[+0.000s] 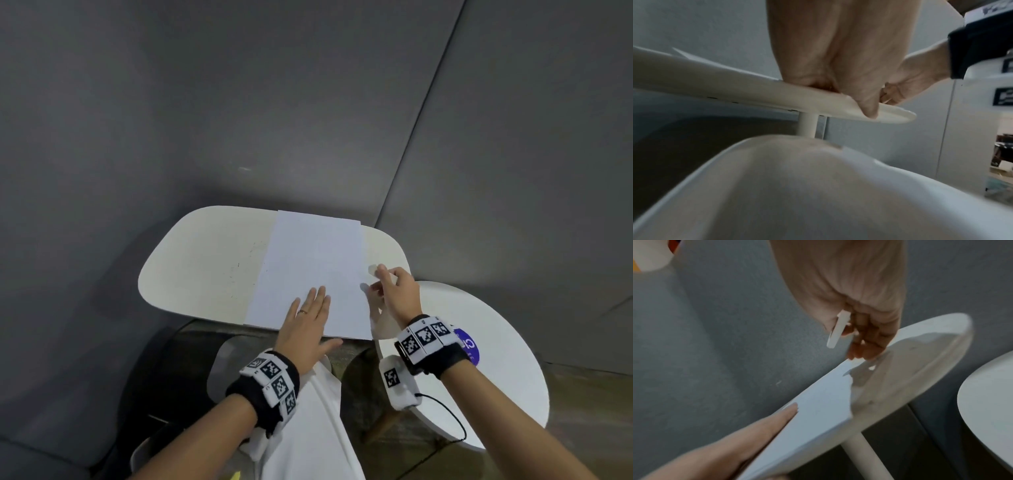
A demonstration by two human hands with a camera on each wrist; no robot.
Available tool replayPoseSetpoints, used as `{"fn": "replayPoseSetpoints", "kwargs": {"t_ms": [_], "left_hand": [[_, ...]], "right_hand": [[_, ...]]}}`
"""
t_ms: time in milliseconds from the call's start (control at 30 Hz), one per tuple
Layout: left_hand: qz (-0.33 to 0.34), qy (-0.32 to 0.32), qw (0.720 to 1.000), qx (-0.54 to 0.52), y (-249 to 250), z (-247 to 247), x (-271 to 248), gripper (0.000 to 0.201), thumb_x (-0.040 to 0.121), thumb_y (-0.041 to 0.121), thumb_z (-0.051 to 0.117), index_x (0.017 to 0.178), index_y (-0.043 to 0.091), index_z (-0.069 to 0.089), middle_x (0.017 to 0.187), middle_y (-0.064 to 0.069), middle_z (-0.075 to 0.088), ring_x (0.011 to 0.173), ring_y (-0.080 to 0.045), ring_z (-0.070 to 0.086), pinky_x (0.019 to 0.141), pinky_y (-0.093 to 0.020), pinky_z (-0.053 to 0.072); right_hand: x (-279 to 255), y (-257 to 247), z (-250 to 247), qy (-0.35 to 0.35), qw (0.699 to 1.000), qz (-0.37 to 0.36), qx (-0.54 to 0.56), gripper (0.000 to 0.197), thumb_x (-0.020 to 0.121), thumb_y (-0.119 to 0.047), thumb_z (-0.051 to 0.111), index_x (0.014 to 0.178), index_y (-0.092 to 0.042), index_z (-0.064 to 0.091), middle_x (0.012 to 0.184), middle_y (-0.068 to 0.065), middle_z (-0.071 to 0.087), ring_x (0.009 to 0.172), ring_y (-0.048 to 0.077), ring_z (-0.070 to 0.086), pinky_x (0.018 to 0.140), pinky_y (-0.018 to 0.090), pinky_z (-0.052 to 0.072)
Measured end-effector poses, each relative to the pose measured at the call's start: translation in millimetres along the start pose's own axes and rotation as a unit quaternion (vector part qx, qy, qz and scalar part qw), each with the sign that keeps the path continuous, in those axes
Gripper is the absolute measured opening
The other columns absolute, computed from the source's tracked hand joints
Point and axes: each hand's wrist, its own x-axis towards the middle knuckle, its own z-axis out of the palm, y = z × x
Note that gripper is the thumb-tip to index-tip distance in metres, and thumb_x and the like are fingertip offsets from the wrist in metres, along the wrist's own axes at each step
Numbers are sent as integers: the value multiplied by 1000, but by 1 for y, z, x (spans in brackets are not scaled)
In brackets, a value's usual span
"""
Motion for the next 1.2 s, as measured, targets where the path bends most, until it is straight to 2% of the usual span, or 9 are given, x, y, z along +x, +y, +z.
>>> {"fn": "replayPoseSetpoints", "kwargs": {"t_ms": [200, 267, 333, 400, 533, 700, 833, 1000, 1200], "left_hand": [[-37, 9, 999, -8, 11, 11, 3, 80, 95, 64, 20, 154, 16, -6, 160, -4, -18, 147, -20, -17, 120, -41, -5], [-52, 19, 998, -11, 16, 14, 2, 89, 85, 73, -1, 154, 16, -6, 160, -3, -18, 147, -21, -16, 120, -42, -6], [-53, 27, 998, -19, 19, 17, 2, 114, 62, 77, -32, 154, 15, -6, 160, -3, -16, 148, -21, -16, 118, -41, -7], [-51, 28, 998, -29, 18, 19, 3, 124, 51, 75, -42, 154, 16, -7, 160, -2, -15, 148, -21, -15, 117, -41, -7], [-17, 7, 999, -27, 16, 16, 2, 113, 60, 78, -31, 155, 24, 1, 161, 6, -8, 148, -26, -11, 116, -43, -7], [-25, 23, 999, -12, 14, 19, -1, 77, 93, 65, 6, 145, 22, 42, 151, 6, 40, 142, -25, 28, 110, -44, 27], [-42, 19, 999, 6, 10, 15, -3, 85, 85, 67, -1, 153, 16, -10, 161, 1, -15, 148, -17, -13, 116, -38, -10], [-160, 23, 987, 17, 3, 5, -10, 99, 93, 62, 38, 149, 2, -17, 157, -14, -22, 146, -27, -19, 118, -45, -10], [-174, 74, 980, -68, 11, -3, -14, 117, 86, 57, 53, 137, -3, -33, 151, -21, -32, 143, -34, -26, 118, -44, -13]], "right_hand": [[-24, -3, -5, -80, 991, 50, 91, 34, 95, -37, 48, 89, -5, 59, 72, 6, 61, 70, 21, 58, 76, 37, 49], [-28, -8, -2, -106, 985, 60, 121, 33, 94, -38, 50, 91, -7, 61, 84, 9, 64, 79, 23, 61, 80, 41, 52], [-29, -12, 1, -128, 982, 73, 121, 32, 94, -39, 51, 92, -8, 61, 88, 10, 63, 78, 26, 60, 72, 39, 51], [-30, -17, 3, -155, 977, 88, 116, 31, 94, -38, 51, 86, -9, 57, 82, 11, 60, 72, 26, 55, 60, 33, 46], [-32, -21, 7, -190, 973, 72, 108, 36, 95, -37, 49, 69, -13, 45, 64, 3, 46, 54, 15, 41, 49, 24, 34], [-31, -27, 14, -141, 988, -48, -36, 29, 92, -32, 55, 69, -14, 54, 78, 3, 57, 71, 18, 51, 69, 29, 40], [-27, -52, 14, -118, 972, -144, -142, 26, 91, -21, 58, 68, -13, 47, 82, 9, 51, 76, 22, 46, 66, 27, 29], [-12, -112, -14, 24, 944, -271, -189, 24, 92, -13, 54, 72, -9, 41, 84, 8, 40, 68, 22, 39, 61, 26, 20], [-7, -131, -17, 9, 926, -300, -230, 22, 92, -14, 55, 76, -2, 45, 91, 15, 46, 71, 32, 47, 61, 32, 31]]}}
